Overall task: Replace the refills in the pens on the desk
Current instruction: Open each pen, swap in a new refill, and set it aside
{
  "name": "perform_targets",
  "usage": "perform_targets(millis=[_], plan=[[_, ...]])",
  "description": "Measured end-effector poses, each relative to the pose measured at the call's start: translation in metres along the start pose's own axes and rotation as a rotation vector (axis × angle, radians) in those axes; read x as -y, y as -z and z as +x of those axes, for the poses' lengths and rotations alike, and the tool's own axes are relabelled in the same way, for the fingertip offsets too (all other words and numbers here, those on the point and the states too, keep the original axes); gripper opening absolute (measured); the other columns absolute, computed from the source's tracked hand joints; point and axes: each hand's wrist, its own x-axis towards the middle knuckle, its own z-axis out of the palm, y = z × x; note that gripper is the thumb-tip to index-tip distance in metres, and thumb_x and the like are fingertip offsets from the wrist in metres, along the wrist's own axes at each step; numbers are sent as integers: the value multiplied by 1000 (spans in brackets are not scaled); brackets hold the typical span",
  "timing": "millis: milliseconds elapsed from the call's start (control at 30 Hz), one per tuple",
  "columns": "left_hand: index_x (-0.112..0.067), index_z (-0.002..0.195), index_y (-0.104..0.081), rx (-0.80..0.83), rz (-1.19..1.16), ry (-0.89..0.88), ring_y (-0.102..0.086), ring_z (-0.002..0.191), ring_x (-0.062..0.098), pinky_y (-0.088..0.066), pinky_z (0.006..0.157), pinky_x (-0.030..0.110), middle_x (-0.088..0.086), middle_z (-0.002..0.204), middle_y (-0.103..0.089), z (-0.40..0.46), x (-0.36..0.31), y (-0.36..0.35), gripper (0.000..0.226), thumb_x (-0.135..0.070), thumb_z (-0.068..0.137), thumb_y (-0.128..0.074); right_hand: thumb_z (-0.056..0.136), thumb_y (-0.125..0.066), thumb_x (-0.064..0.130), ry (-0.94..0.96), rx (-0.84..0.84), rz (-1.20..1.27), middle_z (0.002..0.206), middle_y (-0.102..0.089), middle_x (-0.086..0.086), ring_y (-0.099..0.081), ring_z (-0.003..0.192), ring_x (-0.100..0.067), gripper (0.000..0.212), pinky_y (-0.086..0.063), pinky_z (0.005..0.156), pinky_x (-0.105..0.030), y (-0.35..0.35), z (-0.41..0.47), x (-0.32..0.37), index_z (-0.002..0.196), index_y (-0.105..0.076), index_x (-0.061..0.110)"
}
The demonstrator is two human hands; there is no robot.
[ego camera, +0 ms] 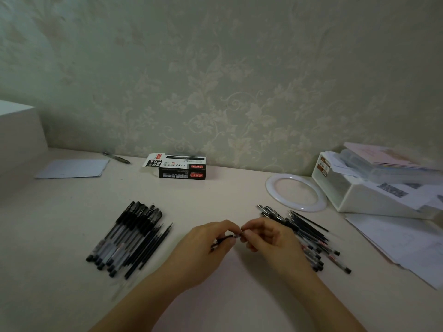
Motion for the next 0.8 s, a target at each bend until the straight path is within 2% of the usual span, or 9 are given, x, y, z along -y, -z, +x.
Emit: perform_targets(millis=[100,200,333,433,567,633,733,800], plan=[[-41,103,-56,2,13,-11,-52,63,-4,-33,54,9,-26,77,-57,0,0,-1,12,-32,95,-54,88,-66,-2,-15,26,16,78,-75,-7,-68,66,-11,11,-52,64,-17,0,1,-1,92,-71,7],[-38,102,-50,-5,35,18,-52,64,2,-33,53,15,-16,74,-57,1,2,-2,10,-43,94,-54,87,-69,1,-28,41,25,79,-76,-8,-69,66,-12,9,-53,64,-18,1,1,-2,92,-72,8],[-31,97,-59,-9,42,-33,-55,79,1,-44,67,19,-18,84,-60,1,1,0,10,-38,95,-52,89,-69,12,-13,58,-15,74,-75,-6,-66,63,-12,8,-52,62,-19,3,1,-3,84,-74,16],[-33,102,-61,-11,75,-70,-51,88,0,-42,75,17,-21,89,-57,-1,0,-1,13,-35,95,-50,93,-64,30,57,25,-185,66,-69,-1,-60,60,-7,22,-47,60,-19,1,-1,-5,73,-67,21],[-33,103,-61,-28,121,-84,-48,88,2,-41,76,20,-18,91,-59,0,0,-1,11,-32,95,-54,90,-49,53,119,-15,-360,58,-61,4,-55,54,-5,43,-42,54,-17,-2,-4,-6,65,-62,20],[-32,103,-61,-35,132,-74,-48,89,3,-43,77,24,-17,93,-60,0,0,0,10,-32,96,-54,90,-54,51,124,-5,-356,67,-67,7,-58,59,-2,34,-43,57,-14,-1,-3,-4,73,-66,24],[-33,103,-62,-42,126,-69,-50,90,3,-44,78,26,-17,94,-61,1,1,1,10,-32,95,-55,90,-67,31,109,49,-280,81,-69,9,-59,66,-3,7,-47,63,-17,2,-1,-3,84,-67,28],[-33,103,-62,-37,123,-84,-50,90,3,-44,78,25,-17,94,-61,1,0,1,11,-33,95,-56,92,-64,32,116,52,-290,75,-67,5,-57,63,-3,16,-46,61,-19,2,-1,-4,77,-65,27]])
